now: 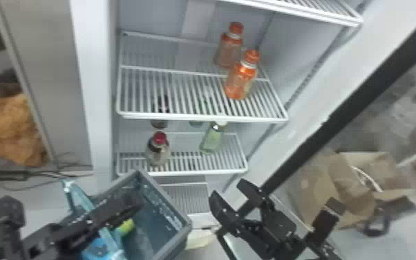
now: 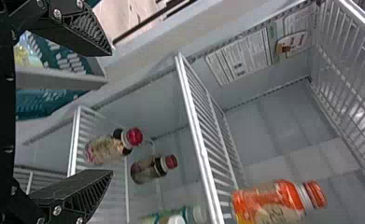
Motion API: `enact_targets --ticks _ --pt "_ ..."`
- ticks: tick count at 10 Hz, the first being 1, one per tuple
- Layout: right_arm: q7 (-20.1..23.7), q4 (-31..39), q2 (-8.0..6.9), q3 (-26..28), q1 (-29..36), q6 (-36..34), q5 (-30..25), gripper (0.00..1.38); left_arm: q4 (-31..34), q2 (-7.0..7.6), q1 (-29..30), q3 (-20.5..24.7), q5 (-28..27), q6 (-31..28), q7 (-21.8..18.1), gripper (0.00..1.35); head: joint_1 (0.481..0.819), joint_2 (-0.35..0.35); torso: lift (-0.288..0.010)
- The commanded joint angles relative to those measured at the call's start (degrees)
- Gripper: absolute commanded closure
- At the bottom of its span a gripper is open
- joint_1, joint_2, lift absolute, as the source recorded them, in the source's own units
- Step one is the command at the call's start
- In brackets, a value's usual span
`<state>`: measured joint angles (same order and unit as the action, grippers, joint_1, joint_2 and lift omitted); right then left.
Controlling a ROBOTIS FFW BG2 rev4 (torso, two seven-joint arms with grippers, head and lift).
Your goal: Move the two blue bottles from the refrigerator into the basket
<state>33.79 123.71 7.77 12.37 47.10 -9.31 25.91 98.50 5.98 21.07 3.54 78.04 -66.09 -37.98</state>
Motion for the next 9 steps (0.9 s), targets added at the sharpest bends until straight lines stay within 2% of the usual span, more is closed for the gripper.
enact_targets --ticks 1,3,5,7,9 --pt "-0.39 -1.02 -0.57 0.99 1.69 4.68 -1.46 0.15 0.0 -0.09 0.16 0.0 0.0 0.0 0.01 1.2 0.695 -0.35 -0.01" --pt "-1.27 -0.74 -1.71 2.94 4.65 8.05 -3.75 0.15 0.0 -0.09 0.44 0.0 0.12 0.0 -0.08 1.2 0.695 -0.35 -0.01" --pt "-2.15 -0.46 -3.82 5.34 8.02 14.52 -5.46 0.15 0.0 -0.18 0.73 0.12 0.23 0.0 -0.08 1.2 0.695 -0.35 -0.01" --pt "-2.41 0.1 -4.87 7.39 9.99 16.77 -8.2 0.15 0.0 -0.26 1.15 0.23 0.35 0.0 0.01 1.2 0.695 -0.35 -0.01" --pt "-2.41 -0.18 -6.19 9.45 11.4 19.02 -8.43 0.15 0.0 -0.26 1.15 0.23 0.35 0.0 -0.08 1.2 0.695 -0.35 -0.01"
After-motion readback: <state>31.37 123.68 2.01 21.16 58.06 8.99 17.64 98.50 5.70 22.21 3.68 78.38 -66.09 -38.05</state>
